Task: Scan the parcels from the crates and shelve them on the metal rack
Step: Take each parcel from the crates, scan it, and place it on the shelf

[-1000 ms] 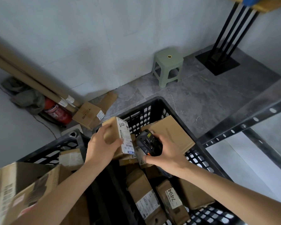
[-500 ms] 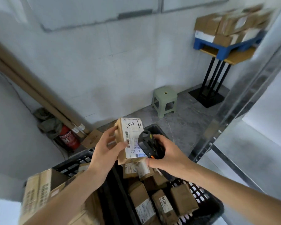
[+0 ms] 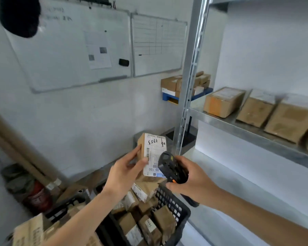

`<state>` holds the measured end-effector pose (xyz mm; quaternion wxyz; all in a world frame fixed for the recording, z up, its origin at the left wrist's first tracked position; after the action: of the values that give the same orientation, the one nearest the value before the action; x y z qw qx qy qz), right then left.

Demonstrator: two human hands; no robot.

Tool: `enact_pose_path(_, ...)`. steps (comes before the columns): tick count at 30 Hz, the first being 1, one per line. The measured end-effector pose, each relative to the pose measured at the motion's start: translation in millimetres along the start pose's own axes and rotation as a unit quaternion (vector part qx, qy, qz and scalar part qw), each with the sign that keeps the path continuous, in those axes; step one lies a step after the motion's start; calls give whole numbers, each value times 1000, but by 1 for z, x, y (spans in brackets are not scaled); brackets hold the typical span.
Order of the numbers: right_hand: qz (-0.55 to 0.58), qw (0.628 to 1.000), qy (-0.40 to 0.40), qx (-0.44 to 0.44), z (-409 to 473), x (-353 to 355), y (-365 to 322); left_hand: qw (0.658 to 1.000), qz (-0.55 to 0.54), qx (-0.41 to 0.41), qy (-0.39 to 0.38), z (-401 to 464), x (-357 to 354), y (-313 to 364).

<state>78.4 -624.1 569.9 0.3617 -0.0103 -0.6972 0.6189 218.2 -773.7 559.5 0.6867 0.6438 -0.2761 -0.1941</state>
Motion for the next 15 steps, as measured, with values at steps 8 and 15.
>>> enact_pose_path(8,-45,995,89,-31,-149,108,-39,985,15,-22,-170,-90,-99,94)
enact_pose_path(15,-110,972,196,-69,-290,239,-52,964,22,-121,-237,-170,-223,191)
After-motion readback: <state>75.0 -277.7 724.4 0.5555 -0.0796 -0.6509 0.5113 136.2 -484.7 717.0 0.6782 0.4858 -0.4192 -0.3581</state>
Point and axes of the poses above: each hand's wrist, its own z-axis towards the middle knuckle, its own x-axis out of the back of the hand, y = z × x, the point moved 9 cm from there along z, towards the middle knuckle, and after that the axes turned 5 degrees about y, right-handed, at the moved point
